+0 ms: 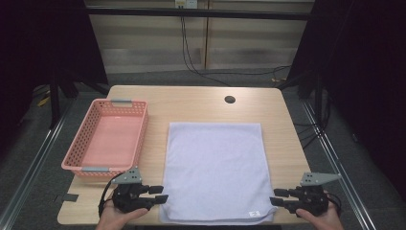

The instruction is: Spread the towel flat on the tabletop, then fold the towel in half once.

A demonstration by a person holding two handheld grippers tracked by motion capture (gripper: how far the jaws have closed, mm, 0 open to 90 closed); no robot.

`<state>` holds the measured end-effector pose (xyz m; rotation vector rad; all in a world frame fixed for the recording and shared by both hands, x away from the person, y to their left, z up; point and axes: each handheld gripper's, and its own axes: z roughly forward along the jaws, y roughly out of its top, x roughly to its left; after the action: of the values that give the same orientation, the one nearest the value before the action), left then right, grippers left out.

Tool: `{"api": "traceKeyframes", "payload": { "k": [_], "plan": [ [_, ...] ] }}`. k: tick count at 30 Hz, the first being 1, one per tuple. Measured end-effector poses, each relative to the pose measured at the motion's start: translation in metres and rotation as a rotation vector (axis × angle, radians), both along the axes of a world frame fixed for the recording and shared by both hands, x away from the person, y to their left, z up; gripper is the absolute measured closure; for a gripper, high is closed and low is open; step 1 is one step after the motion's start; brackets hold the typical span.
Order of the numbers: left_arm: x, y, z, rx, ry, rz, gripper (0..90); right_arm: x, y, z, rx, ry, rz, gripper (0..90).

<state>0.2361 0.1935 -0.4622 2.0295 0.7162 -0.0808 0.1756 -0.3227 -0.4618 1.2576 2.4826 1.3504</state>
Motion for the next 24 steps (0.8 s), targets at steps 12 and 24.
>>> {"api": "traceKeyframes", "payload": {
  "k": [12,24],
  "plan": [
    [0.072,-0.043,-0.017,0.143,0.038,0.105,48.6,0.067,0.009,-0.011,-0.095,-0.015,-0.071,50.8],
    [0.104,-0.055,-0.034,0.202,0.022,0.133,50.9,0.124,0.036,-0.028,-0.196,-0.053,-0.123,41.3]
  ]
}}
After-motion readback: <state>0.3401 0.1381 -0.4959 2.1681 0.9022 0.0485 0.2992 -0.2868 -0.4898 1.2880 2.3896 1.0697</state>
